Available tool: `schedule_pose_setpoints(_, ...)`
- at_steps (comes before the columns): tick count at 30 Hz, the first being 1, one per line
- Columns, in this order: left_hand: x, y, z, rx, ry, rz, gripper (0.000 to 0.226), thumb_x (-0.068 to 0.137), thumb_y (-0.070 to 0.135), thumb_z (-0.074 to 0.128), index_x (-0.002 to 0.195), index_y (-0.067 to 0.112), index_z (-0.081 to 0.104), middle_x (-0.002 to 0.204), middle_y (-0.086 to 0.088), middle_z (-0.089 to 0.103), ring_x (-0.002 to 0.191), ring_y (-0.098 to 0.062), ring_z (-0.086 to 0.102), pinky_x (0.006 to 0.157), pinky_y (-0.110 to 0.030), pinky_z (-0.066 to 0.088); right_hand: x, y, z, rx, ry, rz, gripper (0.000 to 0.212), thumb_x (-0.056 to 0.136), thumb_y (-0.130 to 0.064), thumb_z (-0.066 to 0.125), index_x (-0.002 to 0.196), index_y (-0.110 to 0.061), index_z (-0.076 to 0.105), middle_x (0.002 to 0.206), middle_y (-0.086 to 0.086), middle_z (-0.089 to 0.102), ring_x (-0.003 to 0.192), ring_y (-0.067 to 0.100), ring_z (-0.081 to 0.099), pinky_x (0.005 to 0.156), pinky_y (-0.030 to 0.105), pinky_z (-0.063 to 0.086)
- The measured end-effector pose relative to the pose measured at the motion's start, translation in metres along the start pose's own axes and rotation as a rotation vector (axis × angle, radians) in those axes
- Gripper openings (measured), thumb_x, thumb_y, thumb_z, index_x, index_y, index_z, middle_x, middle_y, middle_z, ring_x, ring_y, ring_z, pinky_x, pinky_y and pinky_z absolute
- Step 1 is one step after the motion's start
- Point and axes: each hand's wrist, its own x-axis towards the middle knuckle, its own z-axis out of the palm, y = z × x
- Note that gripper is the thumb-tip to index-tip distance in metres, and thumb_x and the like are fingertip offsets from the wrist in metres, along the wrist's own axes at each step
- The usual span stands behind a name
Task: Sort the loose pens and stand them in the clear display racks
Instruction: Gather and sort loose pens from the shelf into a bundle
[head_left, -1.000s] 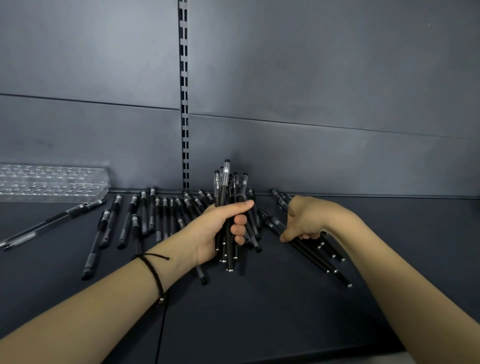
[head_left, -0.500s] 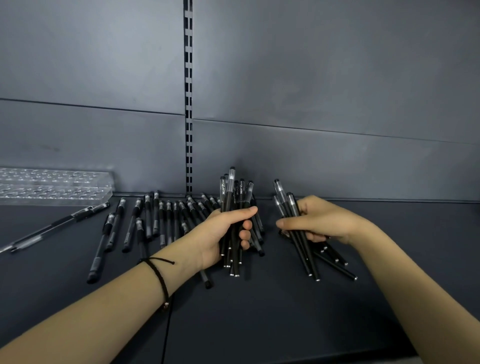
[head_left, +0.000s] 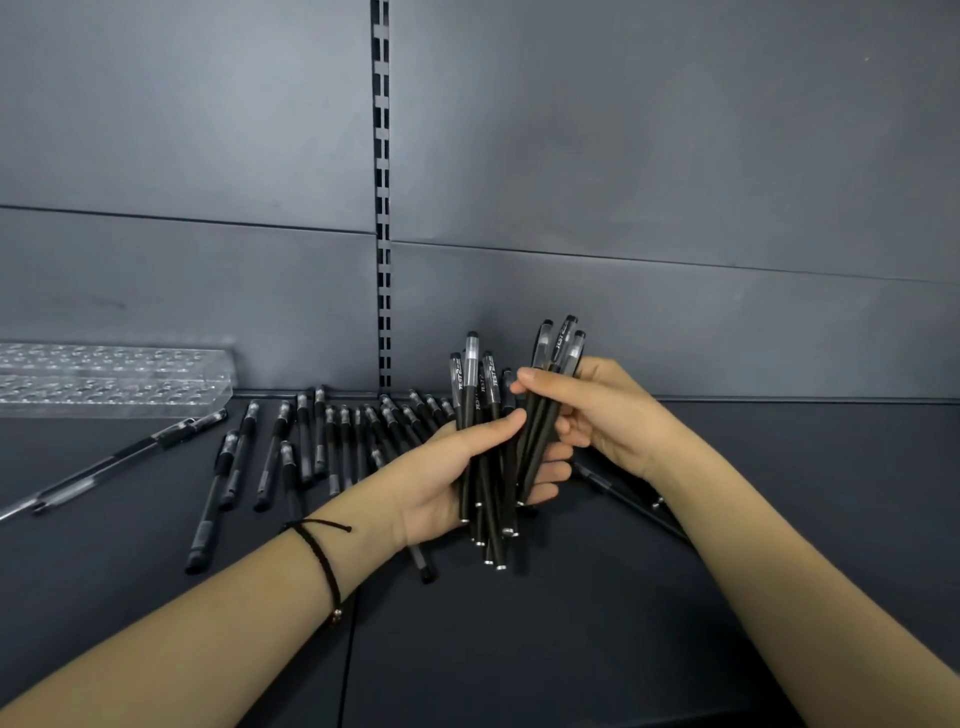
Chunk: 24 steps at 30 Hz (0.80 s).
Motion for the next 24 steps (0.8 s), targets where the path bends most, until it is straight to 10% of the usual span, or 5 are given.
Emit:
schedule_pose_setpoints(8,0.0,0.003,-0.002,0.167,0.047,-0.003,0.022,0.076,0.022,0.073,0.091,0.008,0.065,0.071,0.0,0.059,0.056,-0.009,0.056,0.053,-0.022,0.05,0.002,-0.005,0.012,-0.407,0.01,-0.058,0.03,0.094,-0.032,0.06,0.066,-0.024,0.055,0.044,-0.015,0.045,0.04,0.001,0.037,0.041,0.016,0.028)
schedule_pose_setpoints(13,-0.001,0.005,-0.007,0.175,-0.004,0.041,0.034,0.077,0.016,0.071,0.107,0.006,0.058,0.064,0.002,0.054,0.053,-0.008,0.052,0.051,-0.019,0.046,0.003,-0.006,0.01,-0.386,0.025,-0.064,0.037,0.085,-0.048,0.065,0.11,-0.022,0.055,0.075,-0.006,0.062,0.056,0.005,0.052,0.045,0.019,0.038)
schedule_pose_setpoints(15,-0.001,0.005,-0.005,0.146,-0.013,0.062,0.027,0.078,0.013,0.07,0.104,0.008,0.062,0.065,0.001,0.054,0.055,-0.01,0.054,0.055,-0.021,0.05,0.006,-0.006,0.009,-0.227,0.052,-0.137,0.059,0.08,-0.056,0.064,0.129,-0.033,0.04,0.105,0.004,0.06,0.08,0.013,0.059,0.06,0.029,0.05)
schedule_pose_setpoints(18,-0.001,0.003,-0.001,0.131,0.004,0.105,0.027,0.077,0.012,0.069,0.103,0.008,0.067,0.068,-0.001,0.059,0.064,-0.013,0.063,0.066,-0.025,0.057,0.011,-0.012,0.009,-0.044,0.024,-0.248,0.035,0.087,-0.059,0.054,0.121,-0.062,0.044,0.13,-0.001,0.054,0.12,0.021,0.055,0.098,0.043,0.048)
schedule_pose_setpoints(24,-0.005,0.005,0.0,0.292,-0.036,0.228,0.019,0.082,0.006,0.072,0.097,0.014,0.063,0.07,-0.001,0.062,0.064,-0.015,0.061,0.065,-0.029,0.054,0.006,-0.037,0.032,0.064,-0.125,-0.314,0.037,0.104,-0.039,0.03,0.121,-0.034,0.063,0.133,-0.004,0.061,0.114,0.02,0.061,0.094,0.04,0.052)
